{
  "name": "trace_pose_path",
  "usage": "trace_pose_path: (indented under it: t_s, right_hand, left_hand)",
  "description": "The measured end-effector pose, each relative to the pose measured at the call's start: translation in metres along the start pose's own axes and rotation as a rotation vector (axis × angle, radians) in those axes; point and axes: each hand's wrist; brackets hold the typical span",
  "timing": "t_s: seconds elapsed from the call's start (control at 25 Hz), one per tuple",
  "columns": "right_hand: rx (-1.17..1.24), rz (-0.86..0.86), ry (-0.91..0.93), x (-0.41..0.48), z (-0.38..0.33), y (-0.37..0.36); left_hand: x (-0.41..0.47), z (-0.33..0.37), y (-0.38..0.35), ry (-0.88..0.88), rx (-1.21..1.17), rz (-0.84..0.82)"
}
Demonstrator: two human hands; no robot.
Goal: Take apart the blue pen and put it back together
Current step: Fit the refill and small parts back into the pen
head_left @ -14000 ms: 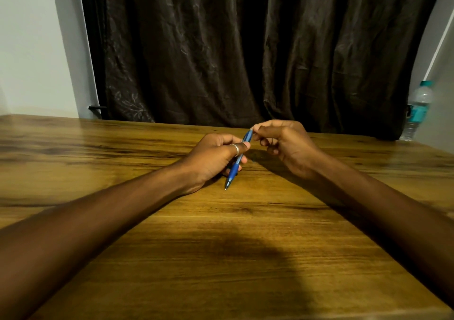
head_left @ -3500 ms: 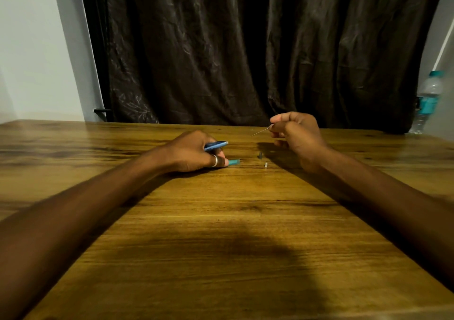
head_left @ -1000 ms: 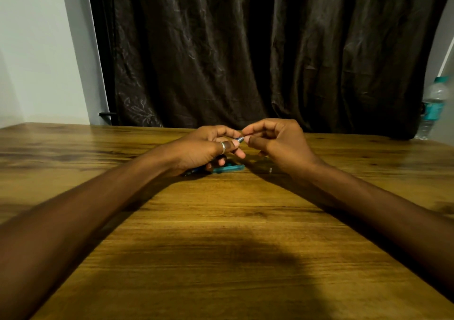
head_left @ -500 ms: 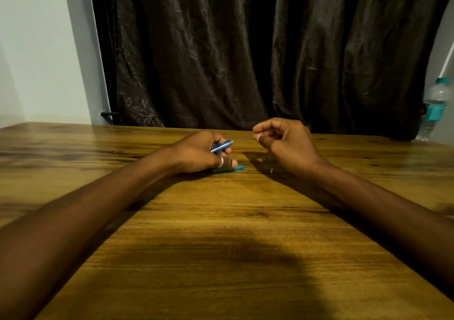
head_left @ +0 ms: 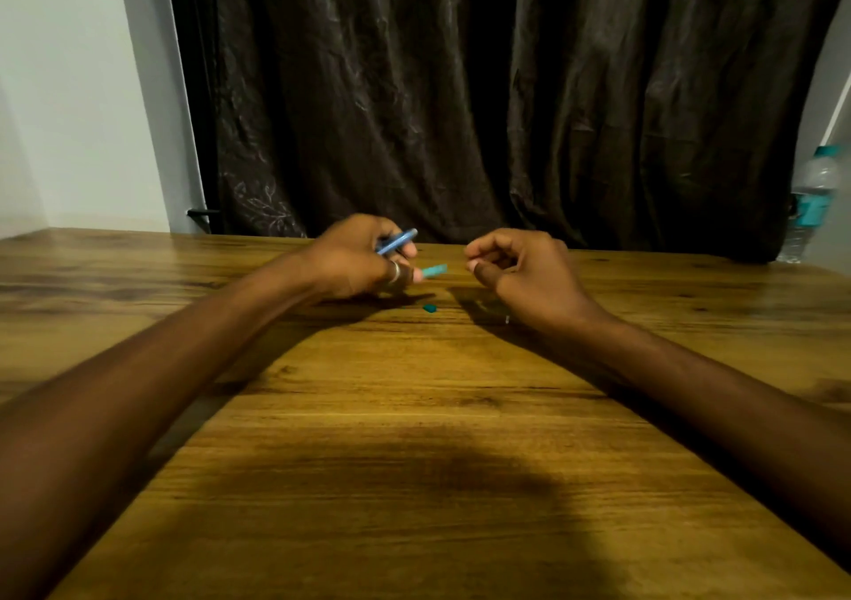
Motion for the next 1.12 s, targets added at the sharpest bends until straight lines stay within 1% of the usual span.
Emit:
trace_pose_path:
  t_s: [0.08, 0.2, 0.24, 0.44, 0.64, 0.8, 0.88, 0.96, 1.04, 1.12]
  right_hand:
    - [-0.072, -0.088, 0.056, -0.004, -0.005, -0.005]
    - [-0.193, -0.278, 0.117, -0.009, -0.013, -0.013]
    - [-0.238, -0.31, 0.137, -0.01, -0.013, -0.015]
    - [-0.362, -0.357, 0.265, -0.01, -0.008, -0.024]
    - [-0.315, -0.344, 0.257, -0.008, -0.008, -0.022]
    - [-0.346, -0.33, 0.289, -0.009, -0.009, -0.023]
    - [-0.337, -0.281, 0.249, -0.008, -0.011, -0.02]
    - [-0.237, -0.173, 0.131, -0.003, -0.011, -0.016]
    - [-0.032, -0.098, -0.044, 0.001, -0.009, -0.011]
    - [0.163, -0.091, -0.183, 0.002, -0.009, -0.007]
  left_hand:
    - [0.003, -0.005, 0.009, 0.018, 0.004, 0.05]
    - [0.004, -0.011, 0.012, 0.04, 0.029, 0.052]
    - [0.005, -0.011, 0.011, 0.043, 0.034, 0.051]
    - [0.004, -0.007, 0.012, 0.047, 0.05, 0.044]
    - [0.003, -0.008, 0.009, 0.038, 0.044, 0.006]
    - [0.004, -0.01, 0.008, 0.023, 0.042, -0.002]
    - [0.003, -0.009, 0.008, 0.026, 0.03, -0.012]
    - [0.001, -0.006, 0.007, 0.025, 0.021, -0.02]
    - [0.0, -0.001, 0.005, 0.017, -0.002, -0.027]
    - [-0.001, 0.003, 0.002, 0.014, -0.044, -0.025]
Point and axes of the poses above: each hand's wrist, its own x-axis towards the middle knuckle, its own y-axis out of the back of the hand, z = x × y, and after that the axes turned 7 degrees about -y, right-handed
